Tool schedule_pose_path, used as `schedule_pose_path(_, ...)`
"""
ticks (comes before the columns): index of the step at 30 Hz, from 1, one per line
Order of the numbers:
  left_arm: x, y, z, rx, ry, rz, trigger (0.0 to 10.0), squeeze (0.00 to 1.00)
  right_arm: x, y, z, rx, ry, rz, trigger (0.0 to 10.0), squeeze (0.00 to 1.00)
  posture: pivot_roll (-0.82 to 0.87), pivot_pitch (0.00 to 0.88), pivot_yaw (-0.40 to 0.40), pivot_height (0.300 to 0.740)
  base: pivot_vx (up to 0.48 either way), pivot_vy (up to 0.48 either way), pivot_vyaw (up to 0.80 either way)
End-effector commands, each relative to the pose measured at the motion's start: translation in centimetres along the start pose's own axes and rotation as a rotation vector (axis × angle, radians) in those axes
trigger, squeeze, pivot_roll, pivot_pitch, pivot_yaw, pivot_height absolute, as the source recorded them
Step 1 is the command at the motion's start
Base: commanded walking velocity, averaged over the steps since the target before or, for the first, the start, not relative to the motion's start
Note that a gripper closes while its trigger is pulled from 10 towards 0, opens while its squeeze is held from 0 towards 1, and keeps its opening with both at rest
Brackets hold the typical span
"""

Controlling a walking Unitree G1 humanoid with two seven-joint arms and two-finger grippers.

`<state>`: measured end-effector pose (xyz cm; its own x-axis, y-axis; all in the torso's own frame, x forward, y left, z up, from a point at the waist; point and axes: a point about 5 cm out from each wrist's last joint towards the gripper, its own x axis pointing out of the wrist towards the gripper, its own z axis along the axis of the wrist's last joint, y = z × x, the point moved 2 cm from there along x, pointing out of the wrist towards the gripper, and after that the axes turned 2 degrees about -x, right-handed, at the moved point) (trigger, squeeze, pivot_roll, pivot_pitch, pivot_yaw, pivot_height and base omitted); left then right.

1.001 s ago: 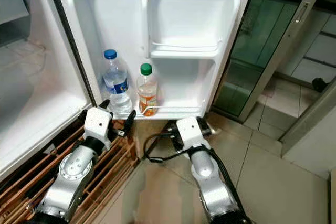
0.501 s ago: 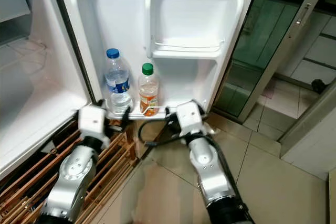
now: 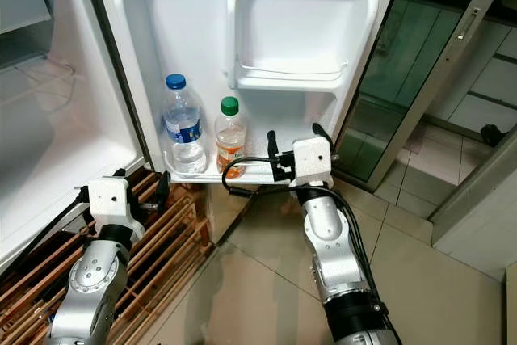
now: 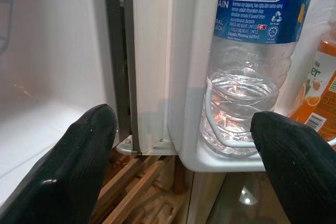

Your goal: Restocking fridge

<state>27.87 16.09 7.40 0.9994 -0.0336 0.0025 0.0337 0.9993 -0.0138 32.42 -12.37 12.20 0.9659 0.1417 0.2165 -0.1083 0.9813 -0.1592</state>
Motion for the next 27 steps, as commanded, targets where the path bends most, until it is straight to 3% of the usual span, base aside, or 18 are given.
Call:
schedule_pose_path(1, 0.2, -0.2, 0.5, -0.005, -0.024, -0.006, 10.0, 0.00, 0.9, -0.9, 1.6, 0.018, -0.087, -0.023, 10.0, 0.00, -0.07, 0.000, -0.021, 0.740, 0.000, 0.000, 0.00)
schedule_pose_path(18, 0.0, -0.2, 0.7, -0.002, -0.032, -0.005, 10.0, 0.00, 0.9, -0.9, 1.4, 0.028, -0.101, -0.030, 10.0, 0.00, -0.07, 0.000, -0.022, 0.740, 0.000, 0.000, 0.00)
schedule_pose_path(19, 0.6, -0.3, 1.6, 0.073, -0.043, -0.091, 10.0, 0.00, -1.1, 0.3, -0.5, 0.076, -0.023, 0.097, 10.0, 0.00, -0.06, 0.000, 0.005, 0.740, 0.000, 0.000, 0.00)
schedule_pose_path(22, 0.9, -0.4, 1.9, 0.094, -0.042, -0.123, 10.0, 0.00, -2.0, 0.9, -1.2, 0.105, 0.017, 0.147, 10.0, 0.00, -0.06, 0.000, 0.005, 0.740, 0.000, 0.000, 0.00)
schedule_pose_path(27, 1.7, 0.2, 1.6, -0.041, 0.002, -0.048, 10.0, 0.00, -1.6, 1.0, -1.4, 0.174, 0.040, 0.121, 10.0, 0.00, -0.06, 0.000, 0.002, 0.740, 0.000, 0.000, 0.00)
